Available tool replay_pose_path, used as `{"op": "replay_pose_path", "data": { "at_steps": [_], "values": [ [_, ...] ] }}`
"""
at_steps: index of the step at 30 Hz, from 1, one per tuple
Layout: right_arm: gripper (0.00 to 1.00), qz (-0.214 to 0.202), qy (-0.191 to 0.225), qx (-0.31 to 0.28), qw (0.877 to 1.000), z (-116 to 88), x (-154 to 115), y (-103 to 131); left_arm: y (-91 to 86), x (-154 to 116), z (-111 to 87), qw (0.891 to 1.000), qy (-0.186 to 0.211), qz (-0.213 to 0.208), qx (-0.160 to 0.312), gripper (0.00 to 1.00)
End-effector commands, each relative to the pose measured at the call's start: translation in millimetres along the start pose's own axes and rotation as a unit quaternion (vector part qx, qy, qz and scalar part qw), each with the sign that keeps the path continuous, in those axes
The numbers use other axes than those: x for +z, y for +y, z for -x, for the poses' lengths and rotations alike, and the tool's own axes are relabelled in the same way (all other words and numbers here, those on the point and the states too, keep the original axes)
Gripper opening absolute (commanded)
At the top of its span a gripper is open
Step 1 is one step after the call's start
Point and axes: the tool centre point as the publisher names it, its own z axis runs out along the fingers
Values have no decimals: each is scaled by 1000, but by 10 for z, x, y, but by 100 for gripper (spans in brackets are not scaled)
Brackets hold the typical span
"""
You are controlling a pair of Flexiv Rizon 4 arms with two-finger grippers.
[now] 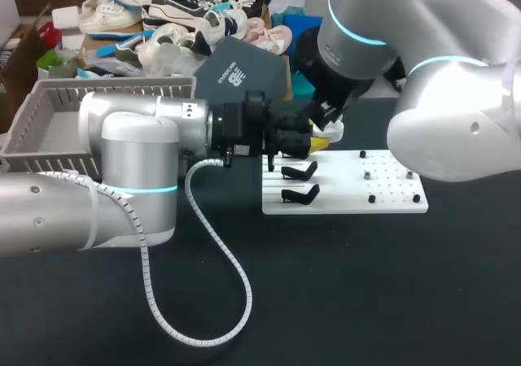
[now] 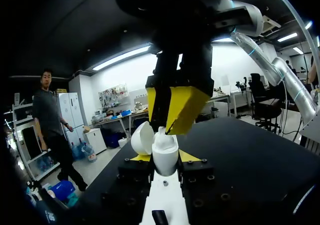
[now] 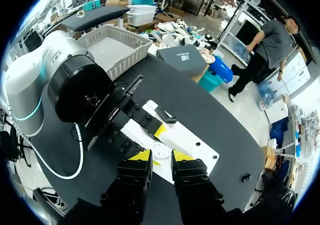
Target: Pick up each earbud case from the left stands, insert the matching earbuds, close the lid, and place the case in the box.
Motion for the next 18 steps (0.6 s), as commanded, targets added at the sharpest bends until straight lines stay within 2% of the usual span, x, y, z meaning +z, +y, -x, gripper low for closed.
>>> {"op": "replay_pose_path", "data": {
  "at_steps": [1, 7, 18],
  "values": [
    [23, -2, -4, 2, 1000, -34, -1, 7, -7, -4, -2, 1000, -1, 1, 0, 0],
    [22, -9, -16, 1, 1000, -29, -87, 7, -7, -4, -2, 1000, -1, 1, 0, 0],
    [26, -14, -58, 38, 998, 147, -181, -247, -7, -4, -2, 1000, -1, 1, 0, 0]
  ]
}}
